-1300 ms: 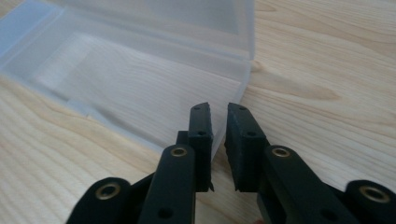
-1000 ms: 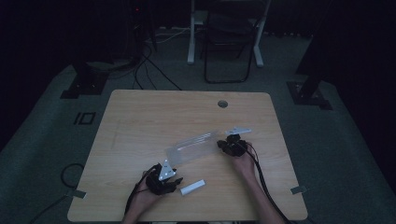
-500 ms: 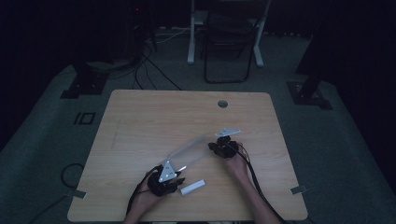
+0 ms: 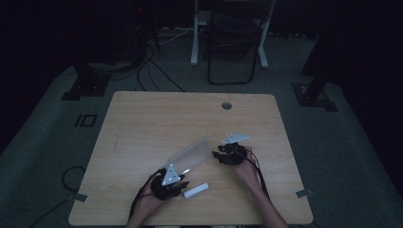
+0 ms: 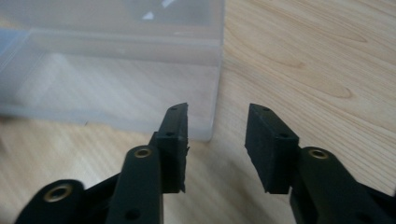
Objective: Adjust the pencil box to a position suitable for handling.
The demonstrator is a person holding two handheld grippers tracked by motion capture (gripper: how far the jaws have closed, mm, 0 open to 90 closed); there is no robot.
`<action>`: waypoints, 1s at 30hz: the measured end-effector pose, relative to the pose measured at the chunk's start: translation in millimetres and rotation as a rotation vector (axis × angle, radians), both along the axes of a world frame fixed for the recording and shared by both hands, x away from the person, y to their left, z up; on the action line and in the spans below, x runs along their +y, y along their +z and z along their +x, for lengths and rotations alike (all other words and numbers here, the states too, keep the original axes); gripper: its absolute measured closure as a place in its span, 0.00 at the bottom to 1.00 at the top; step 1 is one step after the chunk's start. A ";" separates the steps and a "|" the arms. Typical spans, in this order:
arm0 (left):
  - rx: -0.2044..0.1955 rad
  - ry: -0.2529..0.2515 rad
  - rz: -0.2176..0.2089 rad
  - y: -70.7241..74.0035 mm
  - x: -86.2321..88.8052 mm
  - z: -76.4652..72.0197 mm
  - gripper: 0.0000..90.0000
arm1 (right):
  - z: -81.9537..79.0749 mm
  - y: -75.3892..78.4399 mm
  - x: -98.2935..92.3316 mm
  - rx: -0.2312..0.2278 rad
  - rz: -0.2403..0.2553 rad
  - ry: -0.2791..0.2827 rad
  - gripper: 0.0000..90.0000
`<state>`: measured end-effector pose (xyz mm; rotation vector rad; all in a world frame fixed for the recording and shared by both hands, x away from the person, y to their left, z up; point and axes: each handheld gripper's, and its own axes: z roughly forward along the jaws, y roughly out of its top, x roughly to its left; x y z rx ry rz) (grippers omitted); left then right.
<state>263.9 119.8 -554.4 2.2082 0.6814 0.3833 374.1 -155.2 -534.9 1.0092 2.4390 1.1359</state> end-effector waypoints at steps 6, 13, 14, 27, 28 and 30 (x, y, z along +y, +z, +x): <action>0.003 0.007 0.021 -1.0 -1.4 0.1 0.76 | -9.9 -1.9 1.3 -0.017 -0.057 0.060 0.61; 0.004 0.022 0.037 -2.4 -1.1 2.1 0.75 | -0.5 -14.4 7.2 -0.006 -0.087 0.059 0.66; 0.005 0.030 0.035 -2.4 -0.8 2.8 0.75 | 1.1 -15.4 7.3 -0.005 -0.090 0.055 0.66; -0.007 0.021 0.004 0.7 0.7 1.0 0.67 | 8.2 -10.7 -4.7 -0.015 -0.091 0.003 0.63; -0.007 0.023 0.000 0.9 0.5 0.6 0.67 | 6.0 -8.6 -7.8 -0.019 -0.091 0.002 0.63; -0.008 0.023 -0.005 1.4 0.8 0.3 0.67 | 2.3 -5.7 -14.6 -0.028 -0.089 0.000 0.62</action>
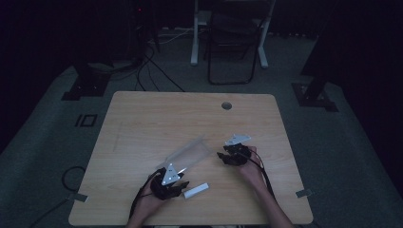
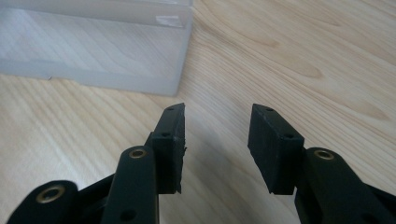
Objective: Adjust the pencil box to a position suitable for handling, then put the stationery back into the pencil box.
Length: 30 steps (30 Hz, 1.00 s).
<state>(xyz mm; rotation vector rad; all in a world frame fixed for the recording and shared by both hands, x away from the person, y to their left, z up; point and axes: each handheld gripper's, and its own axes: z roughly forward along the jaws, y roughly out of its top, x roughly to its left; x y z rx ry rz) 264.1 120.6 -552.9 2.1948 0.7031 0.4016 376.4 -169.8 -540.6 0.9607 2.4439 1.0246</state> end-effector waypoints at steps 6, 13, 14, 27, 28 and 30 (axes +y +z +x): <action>0.004 0.003 -0.025 2.1 0.5 -0.4 0.65 | -12.7 0.9 -18.7 -0.010 -0.001 -0.024 0.59; 0.014 -0.004 -0.053 5.0 -1.7 -2.6 0.62 | -30.3 -5.8 -36.9 -0.002 0.001 -0.057 0.57; 0.014 -0.004 -0.057 5.4 -2.2 -3.2 0.62 | -32.7 -7.0 -39.1 -0.001 -0.006 -0.058 0.56; 0.005 -0.010 -0.075 9.6 -8.0 -9.4 0.57 | -50.3 -16.9 -66.1 0.015 -0.012 -0.114 0.53; 0.008 -0.009 -0.084 10.6 -8.2 -9.7 0.56 | -51.2 -17.1 -67.7 0.014 -0.008 -0.121 0.53; 0.013 -0.013 -0.094 11.4 -8.9 -10.0 0.55 | -52.4 -18.8 -73.0 0.015 0.011 -0.129 0.53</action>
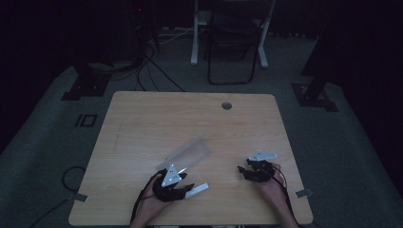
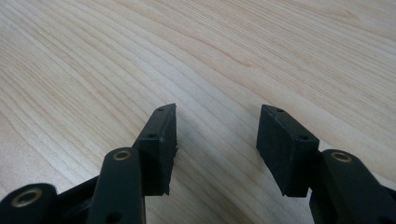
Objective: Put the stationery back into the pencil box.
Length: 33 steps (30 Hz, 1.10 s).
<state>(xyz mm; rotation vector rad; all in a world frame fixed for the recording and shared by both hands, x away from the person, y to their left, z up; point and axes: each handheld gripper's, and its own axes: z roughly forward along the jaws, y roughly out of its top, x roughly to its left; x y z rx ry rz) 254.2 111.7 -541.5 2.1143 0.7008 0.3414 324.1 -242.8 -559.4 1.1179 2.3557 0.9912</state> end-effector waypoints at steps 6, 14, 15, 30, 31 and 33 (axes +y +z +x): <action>-0.009 0.003 0.007 0.7 -5.7 -2.7 0.52 | 0.7 -1.7 -3.6 -0.002 0.018 -0.008 0.51; -0.007 -0.023 0.004 4.5 -10.6 -3.6 0.53 | 1.6 -3.3 -4.3 -0.014 0.028 -0.005 0.50; -0.005 -0.029 0.005 4.9 -11.0 -3.3 0.53 | 1.6 -3.7 -4.4 -0.016 0.031 -0.006 0.49; 0.007 -0.074 0.046 3.3 -31.9 -0.8 0.61 | 0.9 -4.9 -5.2 -0.023 0.039 -0.003 0.49; 0.010 -0.074 0.055 2.6 -33.3 -0.2 0.61 | 0.9 -4.9 -5.3 -0.023 0.040 -0.002 0.49; 0.016 -0.076 0.071 0.7 -36.4 0.7 0.63 | 0.9 -5.0 -5.5 -0.024 0.040 -0.001 0.48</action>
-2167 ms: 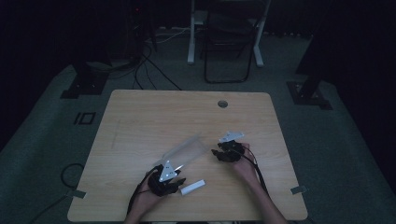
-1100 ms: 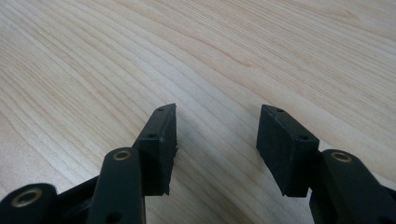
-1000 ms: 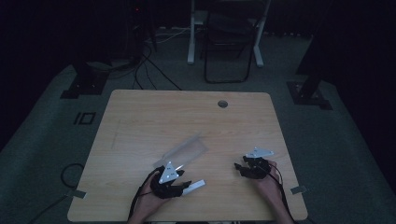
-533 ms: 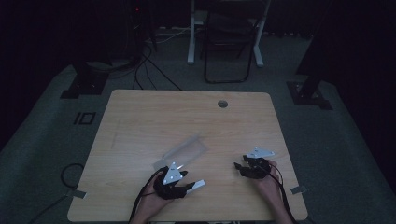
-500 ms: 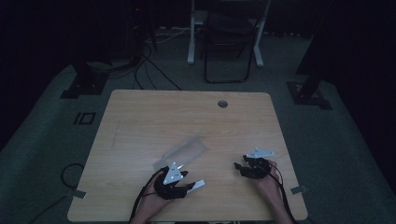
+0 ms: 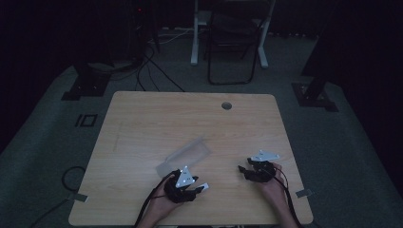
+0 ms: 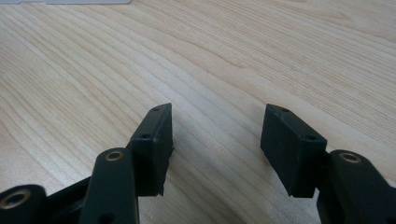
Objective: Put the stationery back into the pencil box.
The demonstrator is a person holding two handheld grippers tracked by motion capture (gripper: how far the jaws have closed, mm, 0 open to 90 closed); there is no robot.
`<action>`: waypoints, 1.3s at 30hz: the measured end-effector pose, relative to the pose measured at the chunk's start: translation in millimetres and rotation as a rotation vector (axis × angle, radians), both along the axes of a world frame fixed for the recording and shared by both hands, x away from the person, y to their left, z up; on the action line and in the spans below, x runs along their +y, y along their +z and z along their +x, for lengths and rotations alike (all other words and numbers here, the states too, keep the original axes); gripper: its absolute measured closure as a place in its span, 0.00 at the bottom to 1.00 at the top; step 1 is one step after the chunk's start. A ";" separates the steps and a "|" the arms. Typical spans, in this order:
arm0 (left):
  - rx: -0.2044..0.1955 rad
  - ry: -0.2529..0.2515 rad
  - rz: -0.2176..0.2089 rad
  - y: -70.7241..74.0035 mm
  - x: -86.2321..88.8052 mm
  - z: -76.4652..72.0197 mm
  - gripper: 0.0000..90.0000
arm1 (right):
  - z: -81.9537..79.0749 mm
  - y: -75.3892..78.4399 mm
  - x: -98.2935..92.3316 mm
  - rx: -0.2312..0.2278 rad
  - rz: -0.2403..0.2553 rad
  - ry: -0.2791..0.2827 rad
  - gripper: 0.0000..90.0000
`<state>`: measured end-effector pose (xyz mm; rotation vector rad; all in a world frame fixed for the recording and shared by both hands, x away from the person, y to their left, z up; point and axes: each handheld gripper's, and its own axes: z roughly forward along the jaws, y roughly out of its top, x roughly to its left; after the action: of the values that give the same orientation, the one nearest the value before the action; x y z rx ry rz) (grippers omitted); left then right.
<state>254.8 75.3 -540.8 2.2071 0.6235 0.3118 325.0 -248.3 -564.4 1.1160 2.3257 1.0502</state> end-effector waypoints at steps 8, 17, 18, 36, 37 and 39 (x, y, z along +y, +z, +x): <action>0.031 -0.009 0.009 -5.1 -4.7 3.0 0.67 | -0.2 -0.3 -0.1 -0.002 0.002 0.000 0.48; 0.039 -0.022 0.025 -9.3 -10.0 3.9 0.68 | -0.2 -0.3 -0.1 -0.001 0.003 0.000 0.48; 0.041 -0.023 0.025 -9.5 -10.6 3.8 0.68 | -0.2 -0.3 -0.1 -0.001 0.002 0.000 0.48; 0.030 -0.034 0.086 -15.4 -16.5 2.1 0.75 | -0.3 -0.3 -0.2 -0.002 0.003 0.001 0.48; 0.029 -0.036 0.082 -15.8 -16.8 1.9 0.75 | -0.3 -0.3 -0.2 -0.002 0.003 0.001 0.48; 0.027 -0.037 0.083 -15.8 -17.1 2.0 0.76 | -0.3 -0.3 -0.2 -0.002 0.003 0.001 0.48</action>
<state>256.8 58.2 -556.6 2.3033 0.5927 0.2938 324.7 -248.4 -564.8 1.1151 2.3242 1.0550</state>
